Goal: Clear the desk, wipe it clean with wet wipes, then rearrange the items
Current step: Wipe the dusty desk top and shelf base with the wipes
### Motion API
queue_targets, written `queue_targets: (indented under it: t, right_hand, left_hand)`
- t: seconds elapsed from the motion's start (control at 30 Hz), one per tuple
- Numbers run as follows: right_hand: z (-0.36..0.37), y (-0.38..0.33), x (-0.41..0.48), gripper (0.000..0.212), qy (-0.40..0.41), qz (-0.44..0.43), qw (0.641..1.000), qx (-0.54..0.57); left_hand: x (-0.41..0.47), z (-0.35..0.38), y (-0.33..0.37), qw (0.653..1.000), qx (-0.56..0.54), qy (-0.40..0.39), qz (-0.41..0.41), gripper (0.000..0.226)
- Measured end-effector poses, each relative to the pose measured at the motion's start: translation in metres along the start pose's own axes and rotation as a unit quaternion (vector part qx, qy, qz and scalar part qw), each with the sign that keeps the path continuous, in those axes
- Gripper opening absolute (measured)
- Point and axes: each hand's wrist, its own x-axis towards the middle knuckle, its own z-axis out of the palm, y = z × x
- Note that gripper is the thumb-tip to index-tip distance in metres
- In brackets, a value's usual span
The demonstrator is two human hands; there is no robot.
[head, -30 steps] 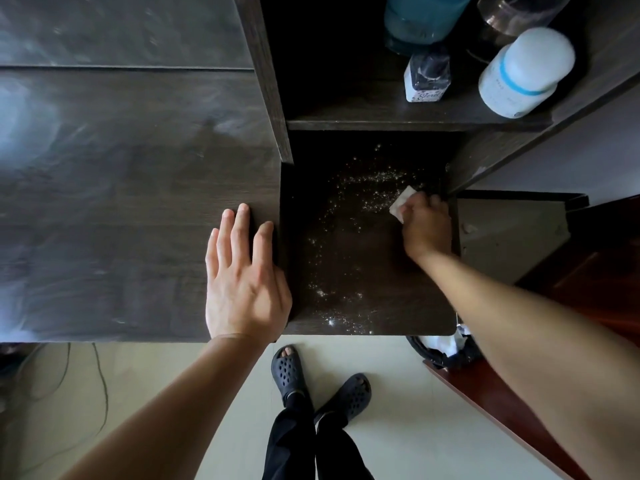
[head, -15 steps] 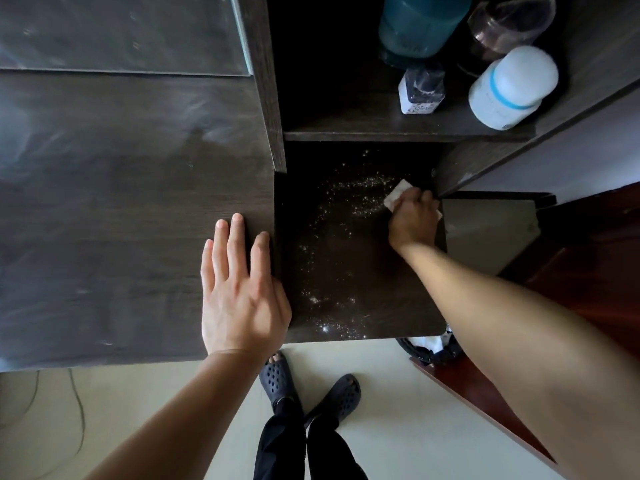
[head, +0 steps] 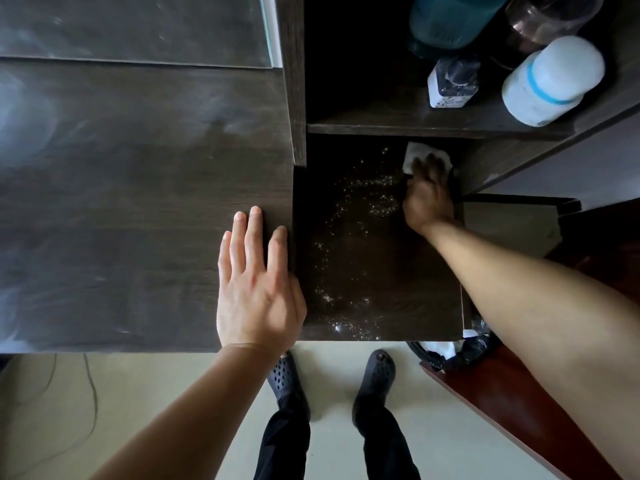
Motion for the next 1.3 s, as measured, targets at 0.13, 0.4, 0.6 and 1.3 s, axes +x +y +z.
queue_targets:
  t: [0.13, 0.4, 0.6, 1.3]
  right_hand:
    - [-0.002, 0.005, -0.055, 0.048, -0.019, -0.075, 0.997, -0.010]
    - [-0.018, 0.020, -0.026, 0.064, -0.124, -0.102, 0.982, -0.097]
    - [-0.012, 0.024, -0.063, 0.072, -0.150, -0.135, 0.973, -0.113]
    - [-0.023, 0.009, -0.007, 0.063, -0.170, -0.308, 0.930, -0.107]
  left_hand:
    - [-0.001, -0.002, 0.002, 1.000, 0.000, 0.008, -0.007, 0.053]
    - [-0.002, -0.001, 0.005, 0.999, -0.010, 0.035, -0.012, 0.051]
    - [-0.003, 0.001, 0.004, 0.999, -0.008, 0.042, -0.012, 0.052]
    - [-0.002, 0.001, 0.003, 0.998, -0.010, 0.055, -0.013, 0.051]
